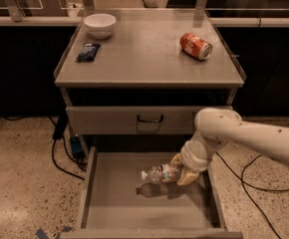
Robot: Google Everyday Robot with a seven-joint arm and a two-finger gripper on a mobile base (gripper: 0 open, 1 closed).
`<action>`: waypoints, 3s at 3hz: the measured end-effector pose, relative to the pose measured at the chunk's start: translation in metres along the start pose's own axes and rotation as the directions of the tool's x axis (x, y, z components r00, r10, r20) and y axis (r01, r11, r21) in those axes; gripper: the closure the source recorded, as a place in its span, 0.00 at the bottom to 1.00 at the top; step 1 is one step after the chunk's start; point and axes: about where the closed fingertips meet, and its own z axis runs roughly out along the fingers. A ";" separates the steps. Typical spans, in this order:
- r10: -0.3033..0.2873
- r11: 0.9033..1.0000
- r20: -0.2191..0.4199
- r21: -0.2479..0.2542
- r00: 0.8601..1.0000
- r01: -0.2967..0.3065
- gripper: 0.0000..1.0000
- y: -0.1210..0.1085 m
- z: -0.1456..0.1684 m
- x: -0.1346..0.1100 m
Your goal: Place water bottle into middle drawer
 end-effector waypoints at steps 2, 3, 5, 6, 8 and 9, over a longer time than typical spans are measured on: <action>0.066 0.996 -0.136 0.070 0.988 -0.056 1.00 -0.017 0.102 0.016; 0.079 0.994 -0.133 0.084 0.988 -0.069 1.00 -0.021 0.107 0.016; 0.135 0.990 -0.166 0.061 0.977 -0.127 1.00 -0.005 0.122 0.042; 0.134 0.991 -0.188 0.041 0.973 -0.129 1.00 -0.018 0.148 0.046; 0.135 0.991 -0.135 0.035 0.982 -0.132 1.00 -0.037 0.182 0.048; 0.135 0.991 -0.135 0.035 0.982 -0.132 0.81 -0.037 0.182 0.048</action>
Offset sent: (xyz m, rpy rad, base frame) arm 0.0411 0.0357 -0.1615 -0.1450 -0.1295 -0.1551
